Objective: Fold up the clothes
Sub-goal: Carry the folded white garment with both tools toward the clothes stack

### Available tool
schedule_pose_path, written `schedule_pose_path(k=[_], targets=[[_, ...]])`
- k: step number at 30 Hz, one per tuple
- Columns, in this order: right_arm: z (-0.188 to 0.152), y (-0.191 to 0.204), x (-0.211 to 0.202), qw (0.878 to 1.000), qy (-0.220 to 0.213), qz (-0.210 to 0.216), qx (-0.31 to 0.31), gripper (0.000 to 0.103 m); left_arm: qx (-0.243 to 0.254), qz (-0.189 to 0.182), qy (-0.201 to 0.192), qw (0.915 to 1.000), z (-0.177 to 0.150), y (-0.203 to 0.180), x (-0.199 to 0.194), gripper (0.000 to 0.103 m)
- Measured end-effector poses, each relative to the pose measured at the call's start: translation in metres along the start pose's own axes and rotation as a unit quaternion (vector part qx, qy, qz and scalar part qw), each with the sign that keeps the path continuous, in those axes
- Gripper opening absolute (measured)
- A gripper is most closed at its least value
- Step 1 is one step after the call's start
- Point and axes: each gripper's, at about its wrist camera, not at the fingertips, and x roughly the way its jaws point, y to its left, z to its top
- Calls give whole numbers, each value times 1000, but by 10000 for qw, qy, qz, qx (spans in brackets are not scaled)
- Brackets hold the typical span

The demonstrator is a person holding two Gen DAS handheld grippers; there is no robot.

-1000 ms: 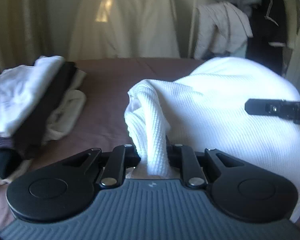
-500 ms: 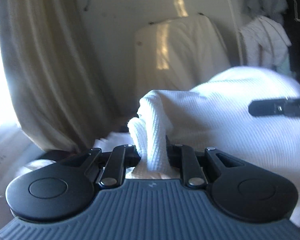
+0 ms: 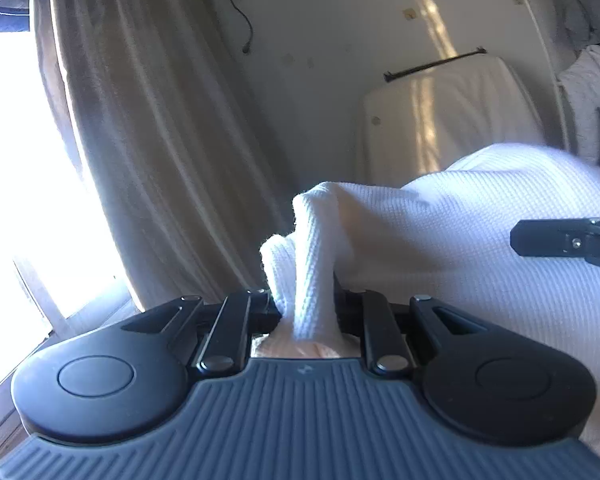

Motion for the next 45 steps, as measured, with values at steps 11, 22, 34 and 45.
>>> schedule_pose_path(k=[11, 22, 34, 45], targets=[[-211, -148, 133, 9558, 2010, -1220, 1764, 60, -4060, -116, 1259, 9051, -237, 31, 189, 41], [-274, -131, 44, 9414, 1824, -111, 2836, 80, -4358, 22, 1383, 8894, -276, 28, 183, 61], [-227, -81, 51, 9356, 3020, -1388, 1191, 53, -3588, -6, 1556, 9204, -265, 20, 176, 59], [-216, -129, 43, 8862, 1776, 920, 4178, 18, -3673, -72, 819, 9265, -238, 35, 164, 10]])
